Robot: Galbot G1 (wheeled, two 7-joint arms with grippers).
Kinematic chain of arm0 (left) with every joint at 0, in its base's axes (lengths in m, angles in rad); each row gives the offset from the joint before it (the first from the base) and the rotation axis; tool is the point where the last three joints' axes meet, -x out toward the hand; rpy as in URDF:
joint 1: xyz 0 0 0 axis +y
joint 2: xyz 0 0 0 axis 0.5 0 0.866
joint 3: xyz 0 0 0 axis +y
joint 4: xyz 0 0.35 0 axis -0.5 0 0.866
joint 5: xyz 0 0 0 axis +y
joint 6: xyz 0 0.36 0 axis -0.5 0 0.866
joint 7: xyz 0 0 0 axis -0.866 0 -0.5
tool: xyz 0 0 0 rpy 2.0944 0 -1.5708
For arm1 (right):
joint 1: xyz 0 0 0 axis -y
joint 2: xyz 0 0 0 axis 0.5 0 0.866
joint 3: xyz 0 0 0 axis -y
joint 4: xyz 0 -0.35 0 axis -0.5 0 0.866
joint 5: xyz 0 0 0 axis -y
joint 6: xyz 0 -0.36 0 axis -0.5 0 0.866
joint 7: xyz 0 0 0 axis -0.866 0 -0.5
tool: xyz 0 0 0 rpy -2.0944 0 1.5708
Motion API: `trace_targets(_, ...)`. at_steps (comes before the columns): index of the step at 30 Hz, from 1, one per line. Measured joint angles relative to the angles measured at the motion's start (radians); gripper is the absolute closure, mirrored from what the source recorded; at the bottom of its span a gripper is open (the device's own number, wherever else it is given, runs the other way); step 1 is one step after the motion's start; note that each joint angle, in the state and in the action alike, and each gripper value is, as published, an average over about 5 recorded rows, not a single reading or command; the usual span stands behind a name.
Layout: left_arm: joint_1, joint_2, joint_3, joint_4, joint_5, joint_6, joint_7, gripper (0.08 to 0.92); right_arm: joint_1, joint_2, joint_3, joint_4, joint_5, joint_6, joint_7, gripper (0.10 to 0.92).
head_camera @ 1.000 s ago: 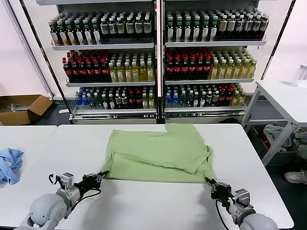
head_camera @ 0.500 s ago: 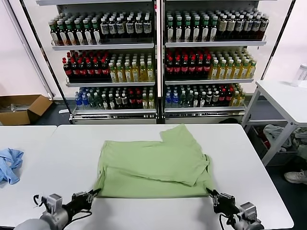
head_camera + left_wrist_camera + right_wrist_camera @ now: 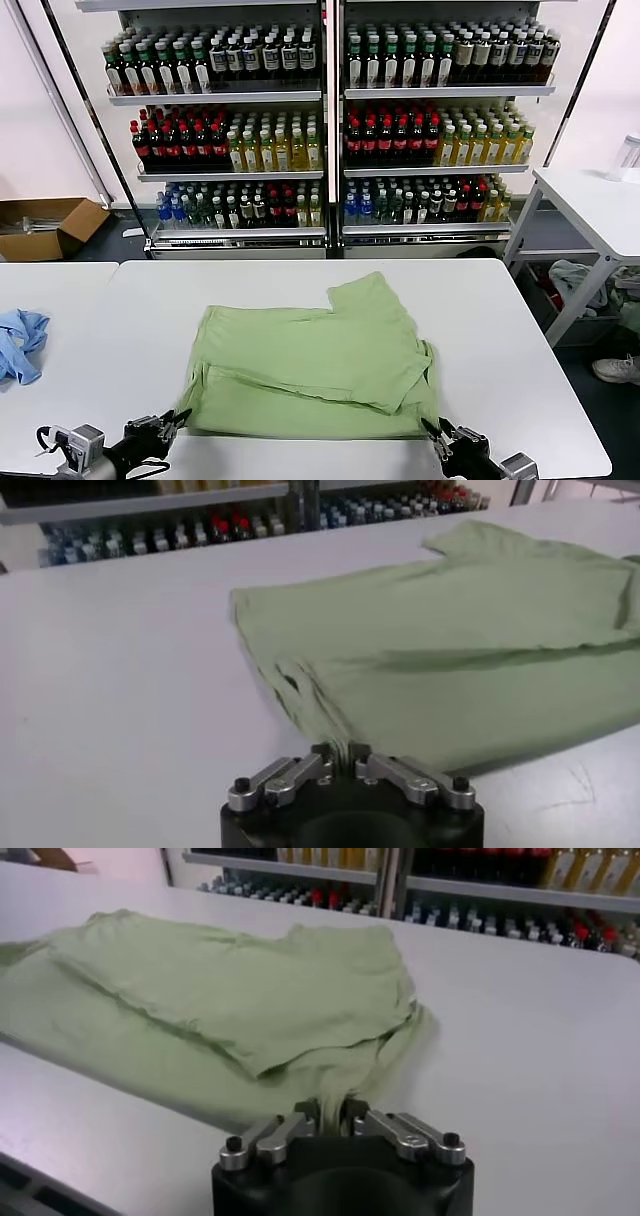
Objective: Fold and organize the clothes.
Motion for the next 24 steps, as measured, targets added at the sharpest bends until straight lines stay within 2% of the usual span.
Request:
trace_targets(13, -0.054, 0.05, -0.017, 0.014, -0.045, -0.007, 0.013, 0.328, 0.138, -0.097, 0.084, -0.087, 0.135, 0.023, -0.055, 0.232)
trace_targets(18, -0.108, 0.089, 0.011, 0.047, -0.085, -0.027, 0.036, 0.202, 0.275, -0.135, 0.07, -0.183, 0.167, 0.011, -0.087, 0.204)
trace_targets(24, -0.21, 0.135, 0.079, 0.119, -0.128, -0.043, 0.062, 0.178, 0.469, -0.161, 0.012, -0.324, 0.186, -0.005, -0.126, 0.203)
